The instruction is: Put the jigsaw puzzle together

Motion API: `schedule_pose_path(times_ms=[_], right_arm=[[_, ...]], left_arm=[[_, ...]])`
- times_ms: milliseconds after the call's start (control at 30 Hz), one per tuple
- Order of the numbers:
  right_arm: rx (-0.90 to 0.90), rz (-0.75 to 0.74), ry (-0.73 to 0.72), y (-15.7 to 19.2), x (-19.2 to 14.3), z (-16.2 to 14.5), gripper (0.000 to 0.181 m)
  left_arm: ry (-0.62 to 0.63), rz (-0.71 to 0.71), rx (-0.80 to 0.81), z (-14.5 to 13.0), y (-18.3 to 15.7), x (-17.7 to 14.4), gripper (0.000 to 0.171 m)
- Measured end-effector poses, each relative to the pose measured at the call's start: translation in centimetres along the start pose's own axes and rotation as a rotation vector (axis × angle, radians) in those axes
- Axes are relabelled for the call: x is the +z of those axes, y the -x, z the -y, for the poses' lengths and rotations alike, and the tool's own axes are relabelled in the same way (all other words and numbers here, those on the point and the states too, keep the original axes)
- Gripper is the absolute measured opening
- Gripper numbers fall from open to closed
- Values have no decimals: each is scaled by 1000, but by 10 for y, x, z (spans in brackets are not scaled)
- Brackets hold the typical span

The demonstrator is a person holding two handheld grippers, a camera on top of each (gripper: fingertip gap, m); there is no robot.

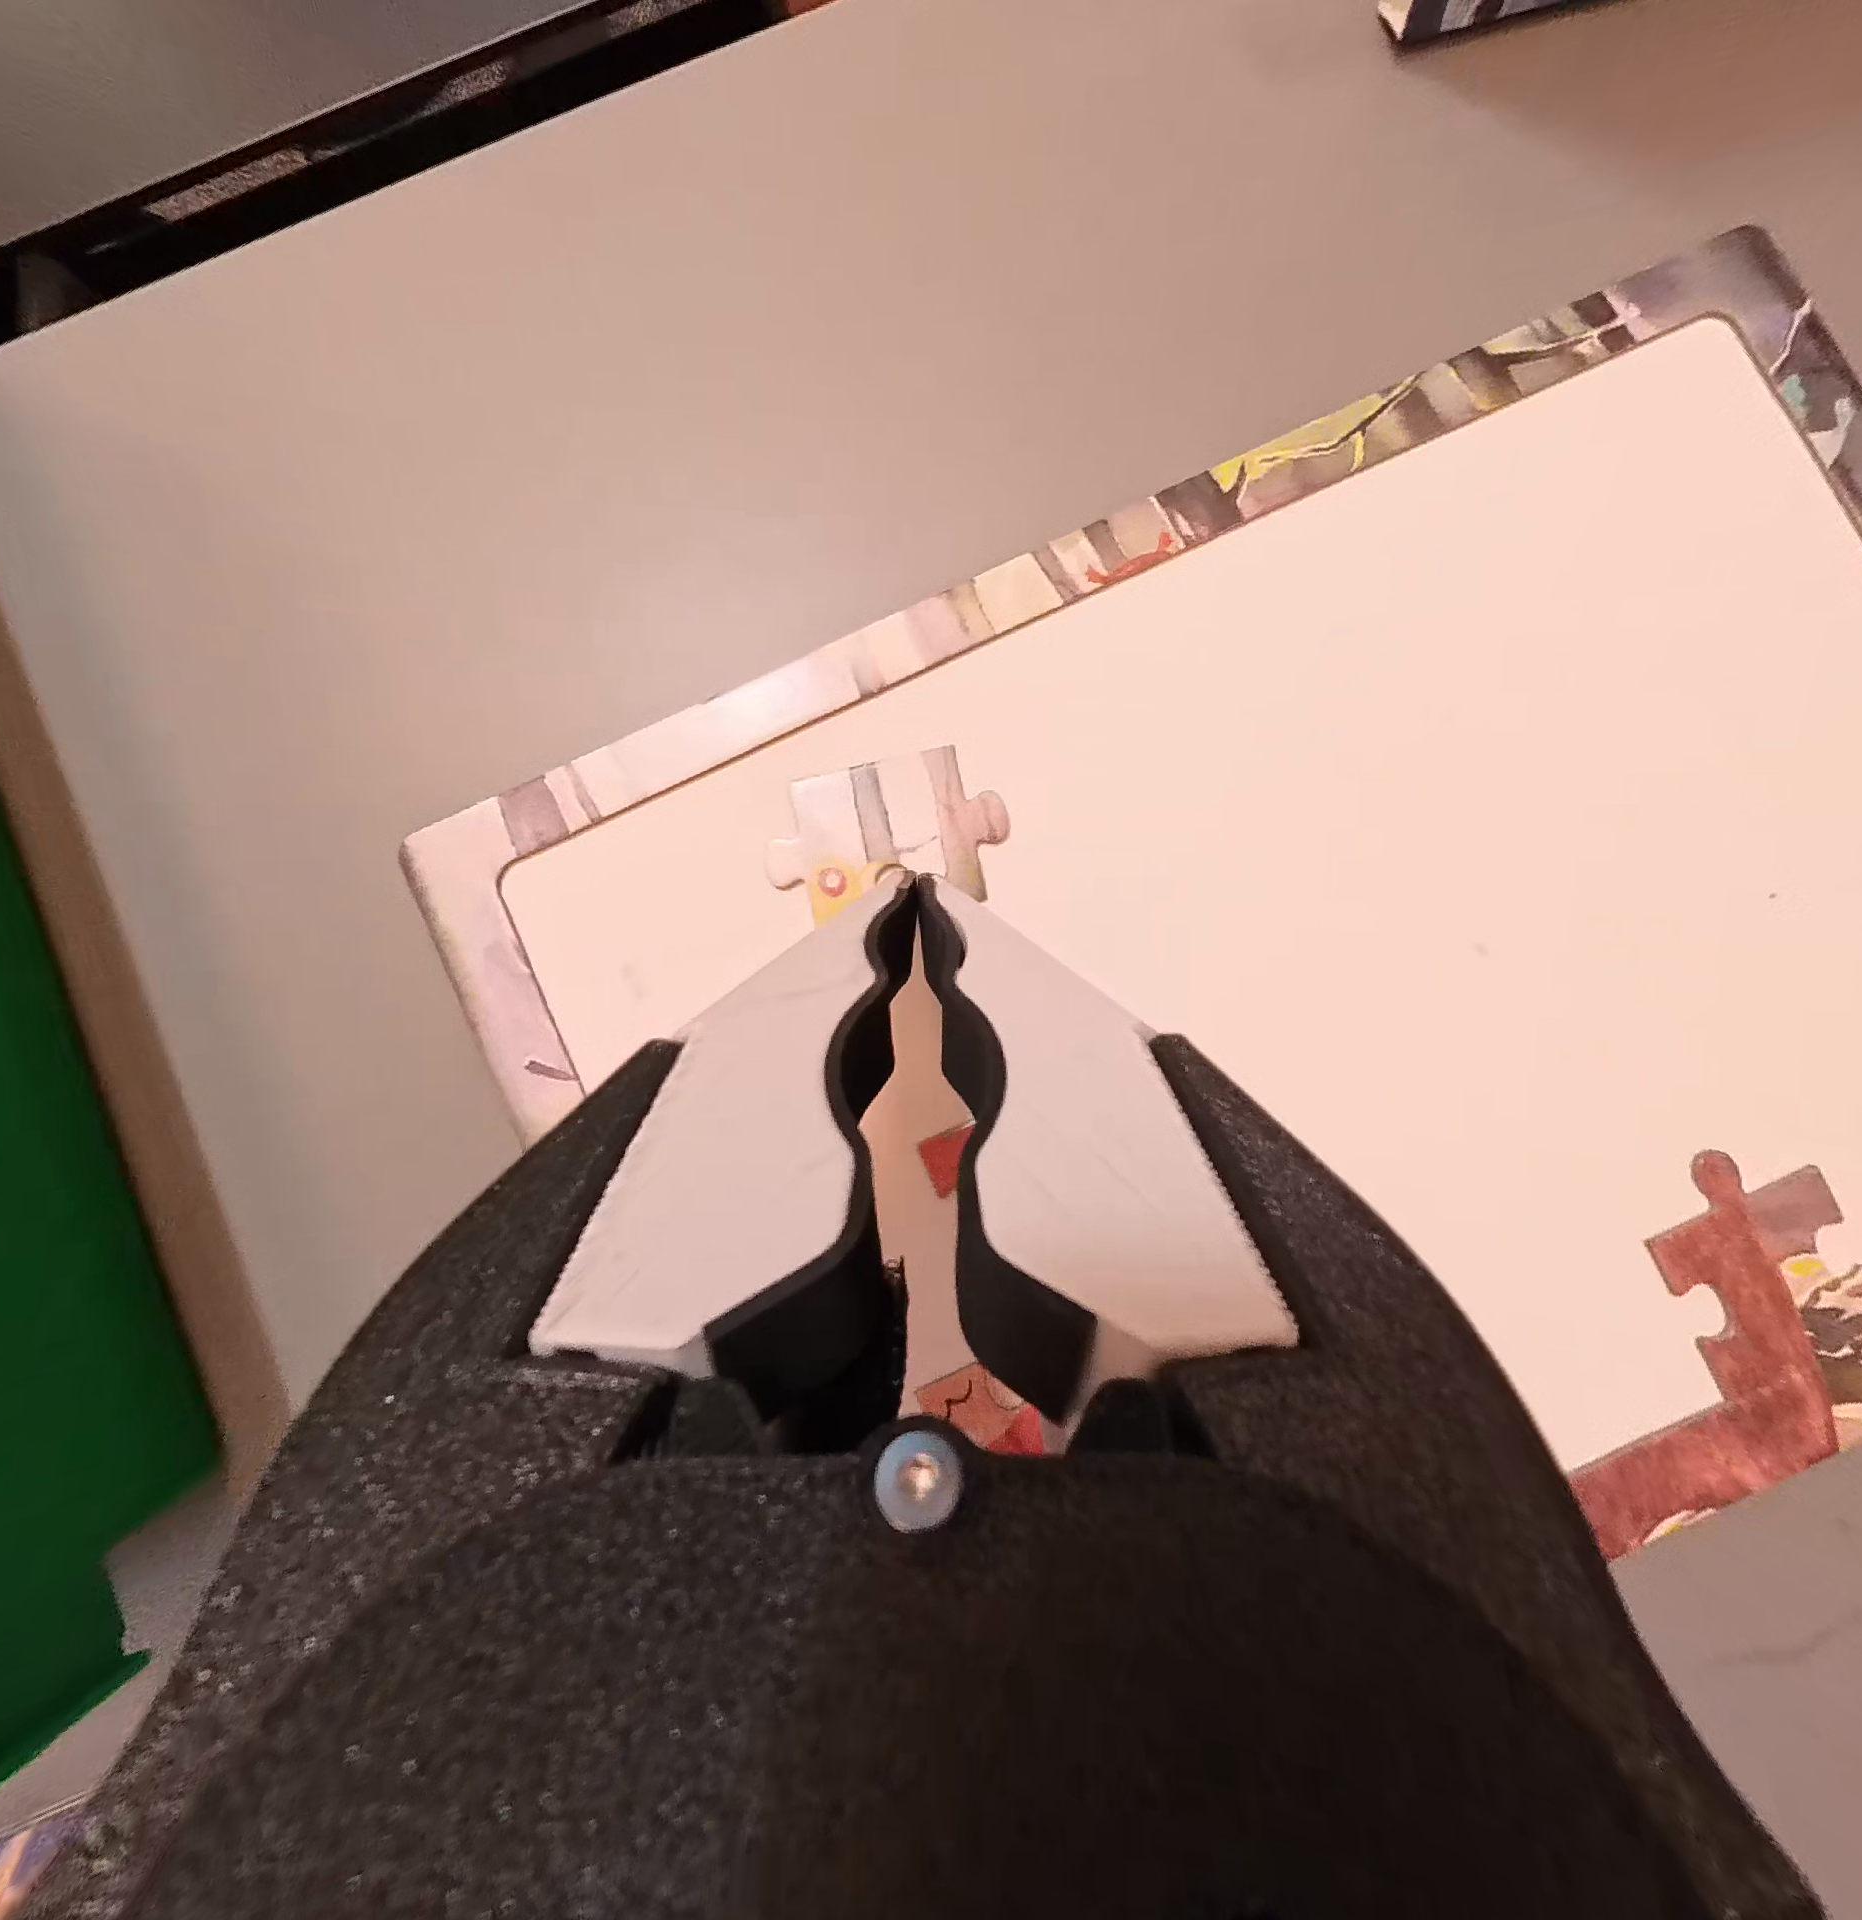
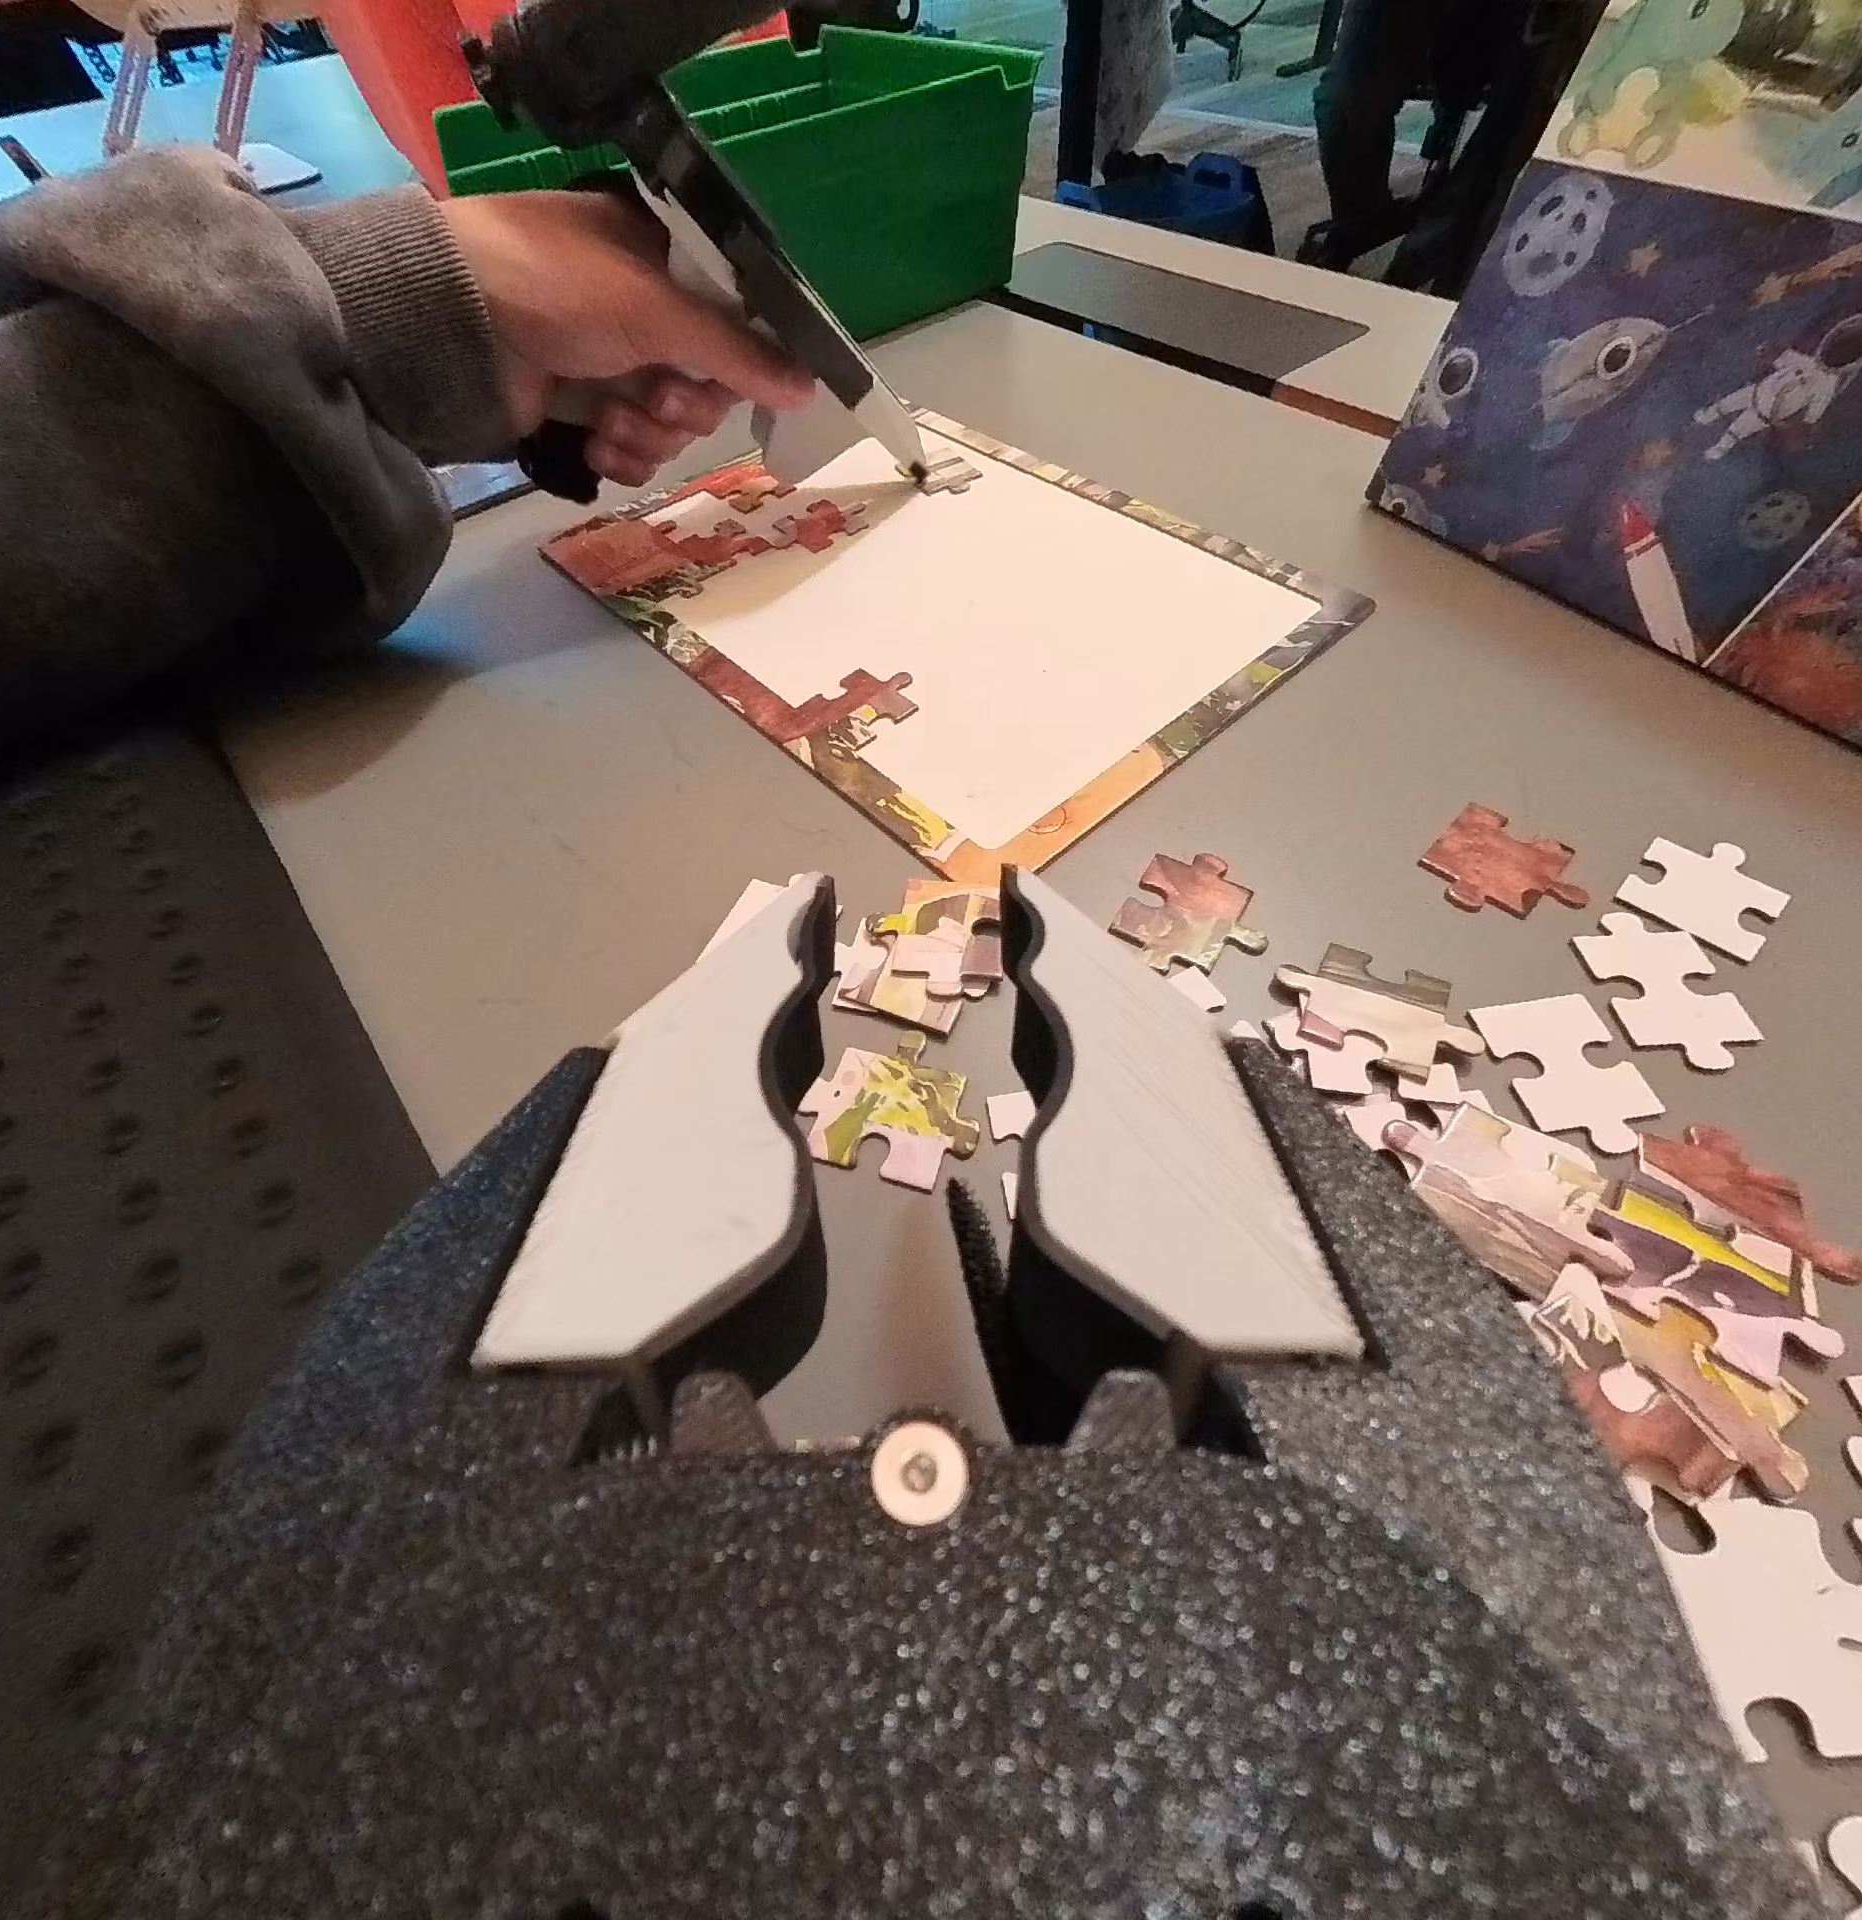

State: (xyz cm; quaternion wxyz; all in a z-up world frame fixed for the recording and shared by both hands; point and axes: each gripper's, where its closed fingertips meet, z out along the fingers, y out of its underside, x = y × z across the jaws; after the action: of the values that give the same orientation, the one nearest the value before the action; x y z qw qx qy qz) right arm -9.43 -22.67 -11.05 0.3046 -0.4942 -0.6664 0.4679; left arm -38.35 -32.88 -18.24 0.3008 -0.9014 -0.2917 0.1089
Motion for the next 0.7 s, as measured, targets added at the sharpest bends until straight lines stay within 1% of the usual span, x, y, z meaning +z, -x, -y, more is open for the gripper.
schedule_pose_path(times_ms=[133,333,500,600,700], right_arm=[[-2,0,2,0,0,0,32],[-1,-1,-1,0,0,0,32],[-2,0,0,0,0,0,32],[-3,1,3,0,0,0,32],[-3,0,2,0,0,0,32]], left_arm=[[-9,-17,-16,2,0,1,0],[-32,-52,16,9,-10,2,0],[-38,86,-47,5,29,-4,0],[-20,71,-68,-1,29,-3,0],[-16,63,-46,-2,21,0,0]])
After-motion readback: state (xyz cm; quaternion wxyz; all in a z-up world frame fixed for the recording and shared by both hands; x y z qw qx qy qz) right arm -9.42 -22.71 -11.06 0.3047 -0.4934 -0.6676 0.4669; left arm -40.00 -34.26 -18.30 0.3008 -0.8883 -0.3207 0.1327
